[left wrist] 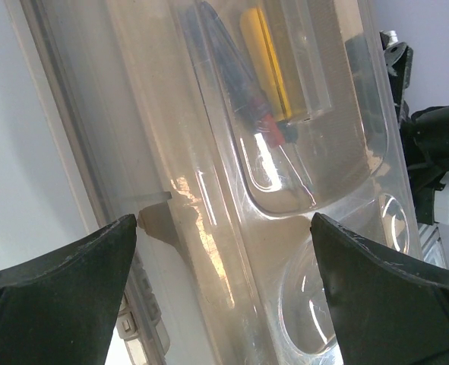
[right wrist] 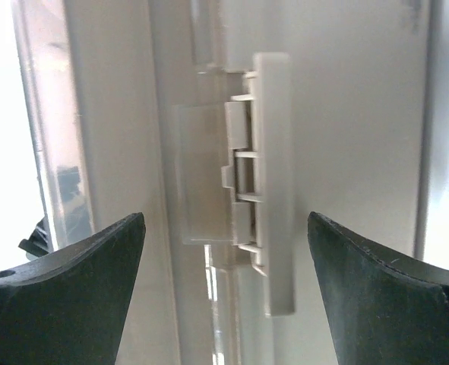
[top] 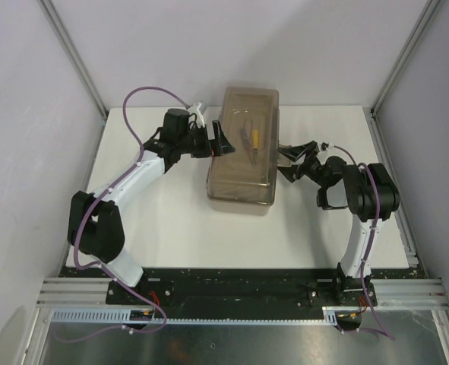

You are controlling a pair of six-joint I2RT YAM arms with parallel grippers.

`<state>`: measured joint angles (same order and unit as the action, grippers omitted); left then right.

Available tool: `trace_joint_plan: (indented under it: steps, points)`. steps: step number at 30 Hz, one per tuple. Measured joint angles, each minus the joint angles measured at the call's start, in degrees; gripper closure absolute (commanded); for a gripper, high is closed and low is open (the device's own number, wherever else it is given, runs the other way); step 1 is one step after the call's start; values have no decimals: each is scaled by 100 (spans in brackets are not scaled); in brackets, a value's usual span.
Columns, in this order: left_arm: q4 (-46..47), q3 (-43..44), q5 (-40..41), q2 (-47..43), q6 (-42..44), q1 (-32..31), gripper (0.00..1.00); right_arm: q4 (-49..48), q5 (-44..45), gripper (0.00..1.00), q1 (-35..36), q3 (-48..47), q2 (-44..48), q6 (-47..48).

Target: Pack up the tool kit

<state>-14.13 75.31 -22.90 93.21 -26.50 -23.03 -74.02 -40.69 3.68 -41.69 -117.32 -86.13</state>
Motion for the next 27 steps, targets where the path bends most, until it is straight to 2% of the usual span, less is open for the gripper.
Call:
trace_joint_plan:
  steps: [6,20,23,27]
  points:
    - [-2,0,15,-2,4,-2,1,-4,125,8,33,-33,321,2]
    - [9,2,76,-22,120,-4,1,367,22,12,33,-258,389,304]
    - [11,2,79,-22,157,-4,0,715,52,12,33,-260,592,573]
    - [15,2,81,-22,197,-4,1,1928,179,13,42,-380,1126,1226]
